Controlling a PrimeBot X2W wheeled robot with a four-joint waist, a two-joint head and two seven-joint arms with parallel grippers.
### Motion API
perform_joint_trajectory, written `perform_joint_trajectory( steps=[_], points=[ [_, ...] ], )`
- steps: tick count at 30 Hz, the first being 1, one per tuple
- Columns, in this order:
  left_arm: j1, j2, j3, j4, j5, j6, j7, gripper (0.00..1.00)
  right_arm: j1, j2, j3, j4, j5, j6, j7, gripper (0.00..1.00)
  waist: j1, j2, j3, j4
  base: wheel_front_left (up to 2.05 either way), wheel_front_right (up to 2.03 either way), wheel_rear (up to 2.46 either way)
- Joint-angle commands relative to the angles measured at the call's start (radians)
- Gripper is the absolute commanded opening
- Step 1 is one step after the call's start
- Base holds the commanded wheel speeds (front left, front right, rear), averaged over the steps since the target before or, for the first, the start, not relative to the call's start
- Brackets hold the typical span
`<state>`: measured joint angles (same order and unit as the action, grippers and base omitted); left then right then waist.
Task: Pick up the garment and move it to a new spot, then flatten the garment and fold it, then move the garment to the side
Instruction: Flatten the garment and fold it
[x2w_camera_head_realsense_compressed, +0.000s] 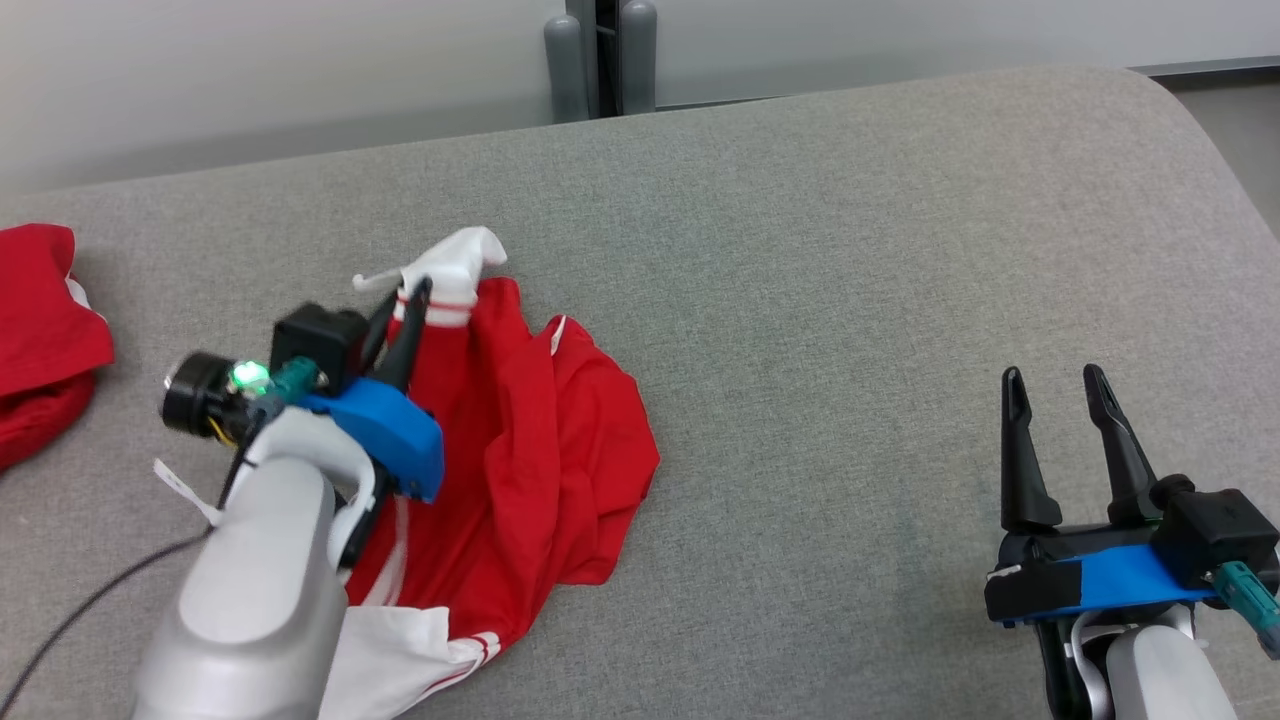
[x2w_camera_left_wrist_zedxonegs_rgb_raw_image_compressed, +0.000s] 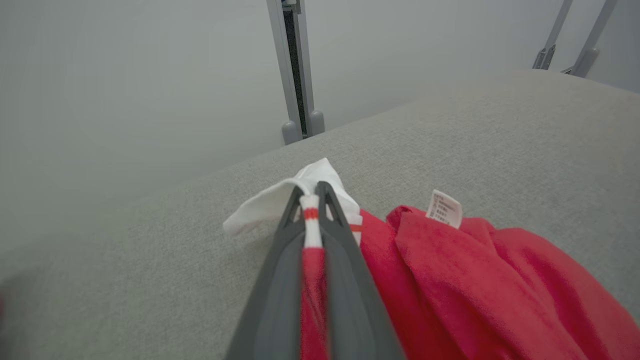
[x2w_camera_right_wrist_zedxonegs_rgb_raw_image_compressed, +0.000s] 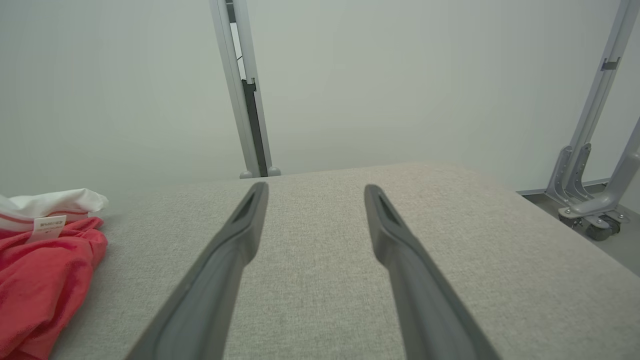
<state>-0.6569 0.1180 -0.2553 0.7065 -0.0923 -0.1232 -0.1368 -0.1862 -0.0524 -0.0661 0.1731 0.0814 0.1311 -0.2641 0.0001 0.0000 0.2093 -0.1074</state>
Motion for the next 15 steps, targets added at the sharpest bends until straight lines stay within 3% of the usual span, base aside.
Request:
perform_joint_trajectory(
  steps=[1, 8, 15],
  points=[
    [-0.05, 0.019, -0.001, -0.03, 0.005, 0.0, -0.012, 0.0, -0.009, 0.004, -0.004, -0.003, 0.001, -0.001, 0.0, 1.0, -0.0001, 0.0, -0.005, 0.004, 0.0, 0.0, 0.0],
    [-0.159, 0.049, -0.034, -0.206, 0.012, -0.004, 0.0, 0.0, 0.008, 0.003, -0.012, 0.003, 0.009, -0.001, 0.0, 1.0, -0.0001, 0.0, -0.033, 0.004, 0.0, 0.0, 0.0],
    [-0.139, 0.062, -0.054, -0.367, -0.001, -0.005, 0.046, 0.0, 0.015, 0.003, -0.015, 0.007, 0.019, -0.001, 0.0, 1.0, -0.0001, 0.0, -0.046, -0.006, 0.0, 0.0, 0.0]
  ],
)
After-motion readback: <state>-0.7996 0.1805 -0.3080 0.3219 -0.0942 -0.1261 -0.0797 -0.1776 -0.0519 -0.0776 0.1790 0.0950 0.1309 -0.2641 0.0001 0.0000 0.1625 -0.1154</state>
